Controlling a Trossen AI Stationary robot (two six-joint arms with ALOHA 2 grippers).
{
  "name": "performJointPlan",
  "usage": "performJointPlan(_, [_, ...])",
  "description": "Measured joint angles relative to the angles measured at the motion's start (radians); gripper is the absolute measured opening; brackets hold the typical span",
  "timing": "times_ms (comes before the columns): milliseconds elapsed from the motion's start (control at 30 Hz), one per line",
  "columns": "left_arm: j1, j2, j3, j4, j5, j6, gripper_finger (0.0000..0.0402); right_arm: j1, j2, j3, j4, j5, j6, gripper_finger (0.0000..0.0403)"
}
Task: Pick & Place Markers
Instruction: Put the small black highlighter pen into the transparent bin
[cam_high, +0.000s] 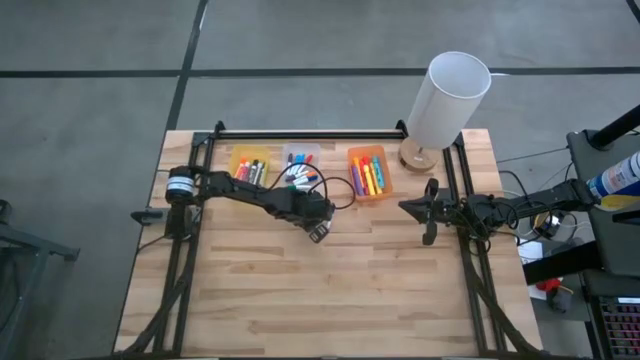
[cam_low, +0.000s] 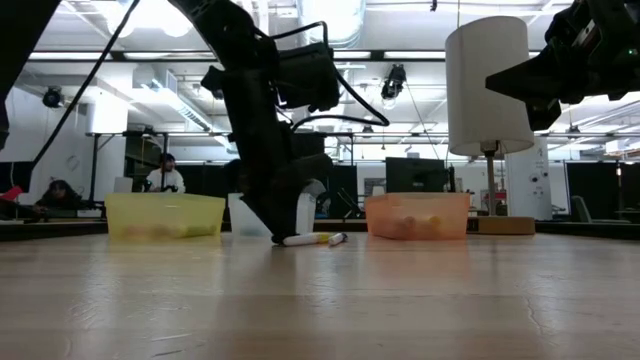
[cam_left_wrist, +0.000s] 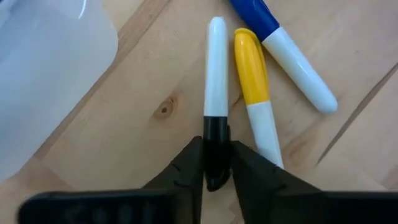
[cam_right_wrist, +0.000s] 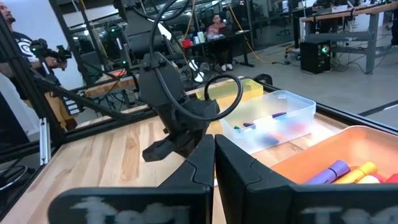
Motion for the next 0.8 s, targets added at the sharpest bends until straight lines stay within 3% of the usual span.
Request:
performJointPlan(167, [-0.001,-0.02,-0.003,-0.006,0.0,0.02,0.0021,0.0,0.0,0.0,0.0,0.0,0.0,0.0009])
performJointPlan(633, [-0.023,-0.148,0.033,-0.034,0.006,0.088,0.0031,0.0,0.001,0.0,0.0,0.0,0.0,0.0009])
performJointPlan(800, [-0.016,-0.229,0.032,-0.064,-0.11,0.111,0.0031,0.0,0.001,0.0,0.0,0.0,0.0,0.0009])
